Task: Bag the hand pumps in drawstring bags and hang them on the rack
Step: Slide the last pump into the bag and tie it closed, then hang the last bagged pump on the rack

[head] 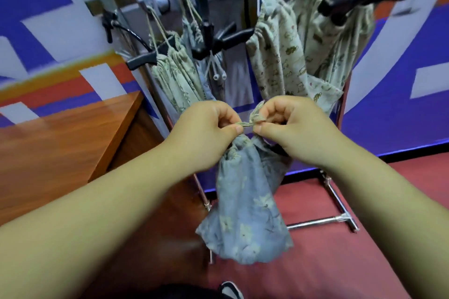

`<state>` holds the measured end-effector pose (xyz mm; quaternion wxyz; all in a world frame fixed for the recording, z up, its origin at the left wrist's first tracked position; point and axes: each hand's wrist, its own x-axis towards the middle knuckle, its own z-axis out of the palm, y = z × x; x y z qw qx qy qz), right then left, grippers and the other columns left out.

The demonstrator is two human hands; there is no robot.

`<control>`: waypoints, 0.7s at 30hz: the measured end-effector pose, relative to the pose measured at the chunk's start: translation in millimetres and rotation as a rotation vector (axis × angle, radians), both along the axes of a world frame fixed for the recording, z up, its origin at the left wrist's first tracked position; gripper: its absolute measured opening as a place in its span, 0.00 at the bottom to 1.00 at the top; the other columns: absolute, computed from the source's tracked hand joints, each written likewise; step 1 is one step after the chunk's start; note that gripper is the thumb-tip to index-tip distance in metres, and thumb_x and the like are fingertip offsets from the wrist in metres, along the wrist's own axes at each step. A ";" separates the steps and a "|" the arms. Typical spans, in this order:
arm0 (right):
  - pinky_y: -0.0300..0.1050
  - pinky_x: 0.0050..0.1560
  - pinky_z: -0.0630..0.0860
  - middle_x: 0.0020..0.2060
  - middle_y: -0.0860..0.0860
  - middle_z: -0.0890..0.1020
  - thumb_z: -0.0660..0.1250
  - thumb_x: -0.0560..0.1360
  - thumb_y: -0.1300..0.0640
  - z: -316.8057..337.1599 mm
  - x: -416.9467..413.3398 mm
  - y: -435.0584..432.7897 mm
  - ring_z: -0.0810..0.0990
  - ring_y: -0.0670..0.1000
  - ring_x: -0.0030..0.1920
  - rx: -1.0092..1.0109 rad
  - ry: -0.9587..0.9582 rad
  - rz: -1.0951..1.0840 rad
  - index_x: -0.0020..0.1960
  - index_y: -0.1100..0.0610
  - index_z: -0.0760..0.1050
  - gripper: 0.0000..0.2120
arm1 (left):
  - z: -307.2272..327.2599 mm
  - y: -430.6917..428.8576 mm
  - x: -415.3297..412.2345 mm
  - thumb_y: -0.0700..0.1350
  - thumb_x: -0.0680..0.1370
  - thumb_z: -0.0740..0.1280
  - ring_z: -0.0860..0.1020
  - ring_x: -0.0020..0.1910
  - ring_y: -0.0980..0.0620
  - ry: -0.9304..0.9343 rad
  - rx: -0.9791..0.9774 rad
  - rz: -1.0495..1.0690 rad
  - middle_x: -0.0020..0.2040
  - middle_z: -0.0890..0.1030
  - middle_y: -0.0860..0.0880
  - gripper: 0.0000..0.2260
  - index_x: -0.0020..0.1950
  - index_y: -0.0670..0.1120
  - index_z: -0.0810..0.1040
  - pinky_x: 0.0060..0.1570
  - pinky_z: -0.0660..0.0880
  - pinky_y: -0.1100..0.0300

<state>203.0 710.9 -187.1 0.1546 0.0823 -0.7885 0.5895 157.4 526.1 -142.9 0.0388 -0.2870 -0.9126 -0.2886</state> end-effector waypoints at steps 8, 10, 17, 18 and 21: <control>0.39 0.37 0.71 0.29 0.44 0.82 0.77 0.71 0.60 122.5 -4.8 12.8 0.76 0.39 0.27 0.317 0.085 -0.153 0.39 0.52 0.81 0.07 | 108.6 14.8 -5.2 0.46 0.76 0.74 0.82 0.33 0.53 0.118 -0.028 -0.052 0.34 0.85 0.50 0.05 0.41 0.52 0.83 0.33 0.74 0.63; 0.36 0.38 0.72 0.32 0.43 0.82 0.76 0.71 0.58 147.1 -0.8 13.4 0.78 0.38 0.31 0.429 0.109 -0.210 0.39 0.50 0.81 0.06 | 129.0 17.8 -4.7 0.46 0.76 0.73 0.83 0.35 0.52 0.148 -0.057 -0.064 0.35 0.85 0.50 0.03 0.42 0.52 0.85 0.34 0.74 0.63; 0.40 0.43 0.78 0.36 0.44 0.85 0.75 0.72 0.56 195.1 10.1 21.3 0.83 0.43 0.38 0.584 0.097 -0.289 0.41 0.49 0.82 0.04 | 167.8 31.1 -7.5 0.46 0.76 0.72 0.79 0.31 0.56 0.158 -0.077 -0.114 0.35 0.84 0.51 0.04 0.42 0.50 0.85 0.32 0.69 0.65; 0.41 0.43 0.79 0.35 0.44 0.85 0.75 0.72 0.56 197.2 11.5 23.0 0.83 0.44 0.38 0.597 0.084 -0.288 0.41 0.49 0.82 0.04 | 167.9 33.7 -8.2 0.46 0.76 0.72 0.77 0.30 0.57 0.155 -0.078 -0.123 0.34 0.83 0.53 0.04 0.42 0.50 0.84 0.33 0.69 0.65; 0.43 0.44 0.80 0.35 0.44 0.85 0.75 0.72 0.57 200.0 15.3 28.2 0.83 0.43 0.37 0.620 0.058 -0.270 0.41 0.49 0.81 0.05 | 167.1 40.6 -9.5 0.47 0.77 0.71 0.75 0.30 0.57 0.154 -0.089 -0.144 0.32 0.80 0.54 0.06 0.40 0.50 0.83 0.34 0.69 0.62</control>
